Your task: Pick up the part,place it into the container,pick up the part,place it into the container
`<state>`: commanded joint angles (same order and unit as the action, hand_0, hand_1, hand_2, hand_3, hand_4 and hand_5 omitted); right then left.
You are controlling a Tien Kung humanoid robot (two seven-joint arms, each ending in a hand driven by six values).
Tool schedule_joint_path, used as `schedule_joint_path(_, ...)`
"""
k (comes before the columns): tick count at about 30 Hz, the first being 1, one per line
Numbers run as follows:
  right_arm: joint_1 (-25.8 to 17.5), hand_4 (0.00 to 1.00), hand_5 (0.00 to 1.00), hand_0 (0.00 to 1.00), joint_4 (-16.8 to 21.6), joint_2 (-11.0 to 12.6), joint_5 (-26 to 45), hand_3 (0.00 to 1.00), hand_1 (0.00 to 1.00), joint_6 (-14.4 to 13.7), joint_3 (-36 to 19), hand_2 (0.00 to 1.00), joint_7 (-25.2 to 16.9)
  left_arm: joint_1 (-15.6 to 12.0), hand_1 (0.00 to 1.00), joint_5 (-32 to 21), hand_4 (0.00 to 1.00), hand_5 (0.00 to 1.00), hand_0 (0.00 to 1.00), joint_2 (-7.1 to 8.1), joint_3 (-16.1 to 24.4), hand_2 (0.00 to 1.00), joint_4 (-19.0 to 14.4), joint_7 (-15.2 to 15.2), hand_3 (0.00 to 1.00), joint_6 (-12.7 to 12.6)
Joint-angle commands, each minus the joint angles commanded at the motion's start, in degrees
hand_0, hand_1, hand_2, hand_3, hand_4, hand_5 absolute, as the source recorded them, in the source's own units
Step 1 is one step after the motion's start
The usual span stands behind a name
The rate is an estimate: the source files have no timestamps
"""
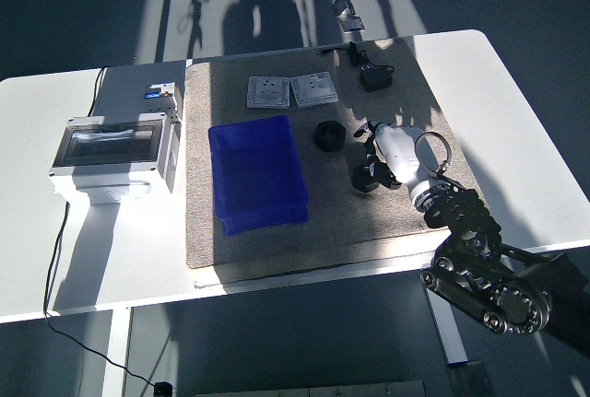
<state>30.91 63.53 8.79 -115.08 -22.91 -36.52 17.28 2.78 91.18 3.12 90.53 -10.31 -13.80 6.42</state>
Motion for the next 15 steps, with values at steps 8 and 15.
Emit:
schedule_joint_path(8,0.2,0.589,0.121,0.686,6.0,0.8,-2.3,0.675,0.465,8.1,-0.1,0.676,7.1,0.0,0.74,0.1,0.998,0.998,0.724,0.03,0.1,0.767,0.0,0.0,0.681,0.0)
schedule_joint_path(15,0.6,0.967,0.402,0.899,5.6,0.9,-2.7,0.942,0.922,13.2,1.4,0.931,10.3,0.0,0.739,0.2,0.998,0.998,0.723,0.02,0.2,0.765,0.0,0.0,0.68,0.0)
